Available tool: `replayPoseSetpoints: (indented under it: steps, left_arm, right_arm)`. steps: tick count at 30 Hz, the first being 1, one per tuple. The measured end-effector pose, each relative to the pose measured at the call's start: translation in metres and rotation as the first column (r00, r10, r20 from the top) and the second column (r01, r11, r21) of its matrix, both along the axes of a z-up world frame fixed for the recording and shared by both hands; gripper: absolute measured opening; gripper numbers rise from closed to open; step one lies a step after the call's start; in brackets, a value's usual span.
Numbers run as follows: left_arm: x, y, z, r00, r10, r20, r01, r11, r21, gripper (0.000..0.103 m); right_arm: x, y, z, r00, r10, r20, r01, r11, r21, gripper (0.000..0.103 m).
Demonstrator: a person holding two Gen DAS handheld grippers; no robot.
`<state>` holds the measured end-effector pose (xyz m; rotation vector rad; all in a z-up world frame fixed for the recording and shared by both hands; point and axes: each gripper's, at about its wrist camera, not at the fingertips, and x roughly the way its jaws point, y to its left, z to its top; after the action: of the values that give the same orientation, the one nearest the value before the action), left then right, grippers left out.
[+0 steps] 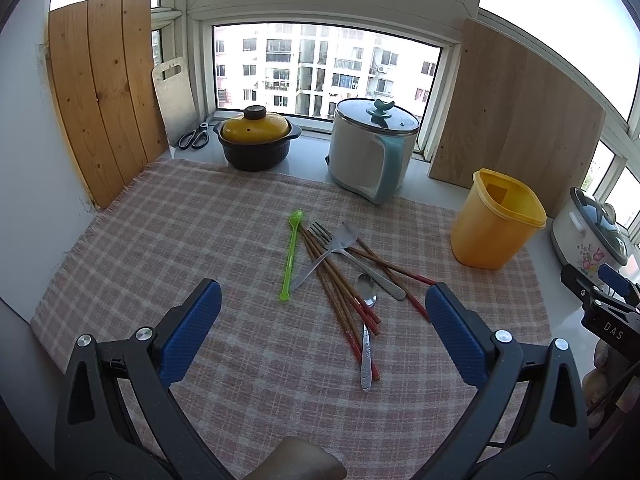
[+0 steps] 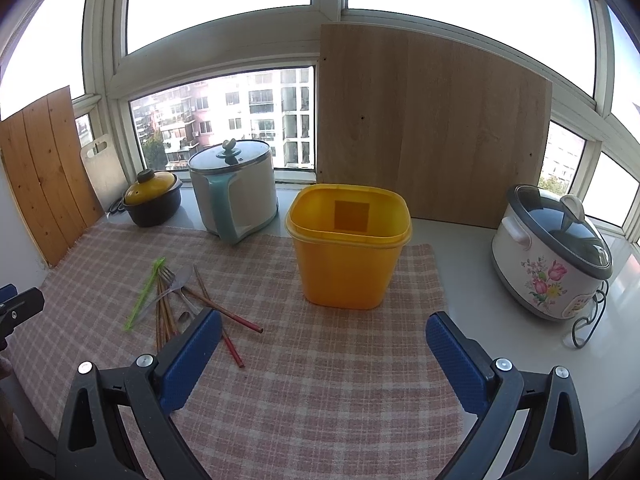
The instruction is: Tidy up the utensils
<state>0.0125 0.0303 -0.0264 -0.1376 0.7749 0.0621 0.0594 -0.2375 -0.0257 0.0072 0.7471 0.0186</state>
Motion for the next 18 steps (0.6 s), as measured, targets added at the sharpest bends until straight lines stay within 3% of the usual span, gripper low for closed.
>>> replayPoseSetpoints:
  steps: [9,13,18]
  left_arm:
    - [0.017,0.030,-0.029,0.999,-0.021,-0.042,0.021,1.000,0.003,0.103]
    - [0.026,0.044,-0.042,0.996,-0.074,-0.044,0.073,0.997,-0.031,0.103]
    - [0.042,0.052,-0.057,0.988,-0.142,-0.065,0.139,0.989,-0.052,0.089]
  right_arm:
    - [0.005,0.018,-0.008,0.998,0.027,0.058,-0.025,0.999,-0.026,0.103]
    - [0.014,0.032,-0.015,0.998,0.061,0.033,-0.060,0.997,-0.043,0.103]
    - [0.023,0.047,-0.026,0.995,0.098,0.012,-0.098,0.995,-0.033,0.103]
